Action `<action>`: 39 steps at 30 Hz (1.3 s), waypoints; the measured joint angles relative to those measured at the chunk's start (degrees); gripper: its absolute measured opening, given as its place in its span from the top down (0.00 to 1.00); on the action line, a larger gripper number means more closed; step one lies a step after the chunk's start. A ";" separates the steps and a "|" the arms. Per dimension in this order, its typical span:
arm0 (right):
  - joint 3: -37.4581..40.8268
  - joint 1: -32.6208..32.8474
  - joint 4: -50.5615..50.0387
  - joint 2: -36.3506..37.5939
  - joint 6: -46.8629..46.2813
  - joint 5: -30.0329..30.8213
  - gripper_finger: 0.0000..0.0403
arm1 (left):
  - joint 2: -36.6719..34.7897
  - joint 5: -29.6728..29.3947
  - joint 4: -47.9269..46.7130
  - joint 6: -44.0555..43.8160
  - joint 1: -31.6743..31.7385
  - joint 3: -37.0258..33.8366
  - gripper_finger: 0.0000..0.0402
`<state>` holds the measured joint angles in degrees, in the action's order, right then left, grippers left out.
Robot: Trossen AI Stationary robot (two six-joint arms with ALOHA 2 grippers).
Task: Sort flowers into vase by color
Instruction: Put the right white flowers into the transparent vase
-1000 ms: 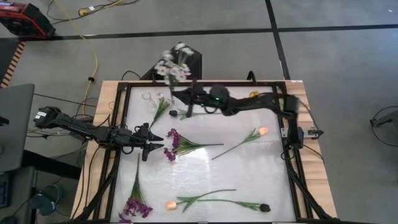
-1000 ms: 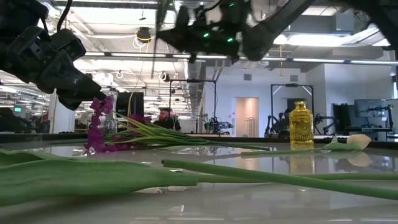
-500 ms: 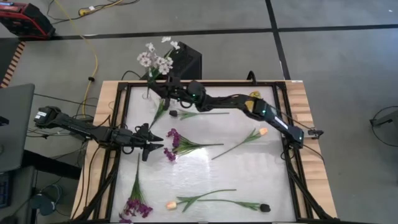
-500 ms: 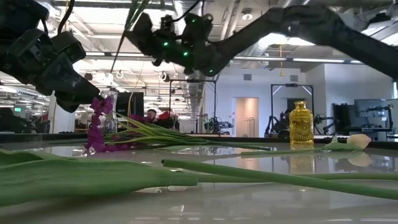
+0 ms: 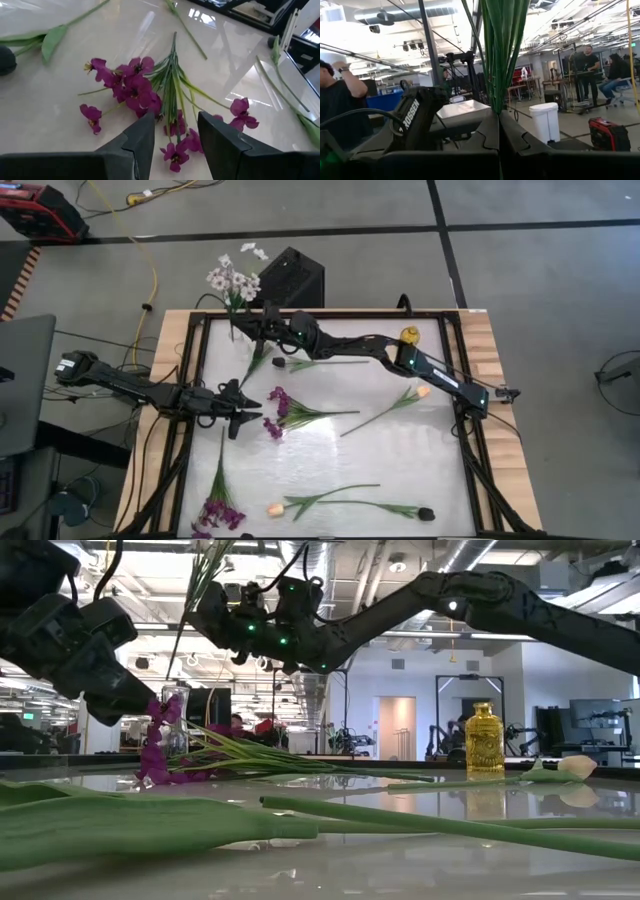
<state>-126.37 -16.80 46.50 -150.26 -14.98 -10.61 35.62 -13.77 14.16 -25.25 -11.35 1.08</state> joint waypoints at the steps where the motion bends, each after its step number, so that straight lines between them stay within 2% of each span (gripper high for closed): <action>1: 0.00 -0.12 0.01 0.00 0.00 0.01 0.96 | 0.00 0.01 -0.35 -0.26 0.00 0.00 0.65; 4: 0.00 -0.51 0.00 0.00 -0.02 0.09 0.96 | 0.00 0.29 -1.62 -1.29 0.01 0.00 0.65; 10: 0.00 -0.98 -0.01 0.00 0.30 1.37 0.96 | -0.02 4.54 -2.23 -1.41 0.01 0.00 0.65; 15: 0.00 -1.03 -2.89 0.00 3.19 3.64 0.96 | -0.04 4.54 -4.20 -1.97 0.01 0.00 0.65; 23: 0.00 -0.98 -5.31 0.04 4.35 3.63 0.95 | -0.04 4.47 -4.49 -2.73 0.06 0.00 0.65; 34: 0.00 -1.23 -13.71 0.04 -2.51 3.25 0.79 | -0.04 3.65 -3.92 -3.35 0.06 0.00 0.65; 39: 0.00 -1.72 -21.11 0.84 -3.61 0.08 0.68 | -0.02 5.21 -3.94 -4.05 0.08 0.00 0.65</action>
<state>-126.37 -18.52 25.39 -149.41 -18.59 -10.53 35.59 -8.57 10.22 -29.30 -11.27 1.08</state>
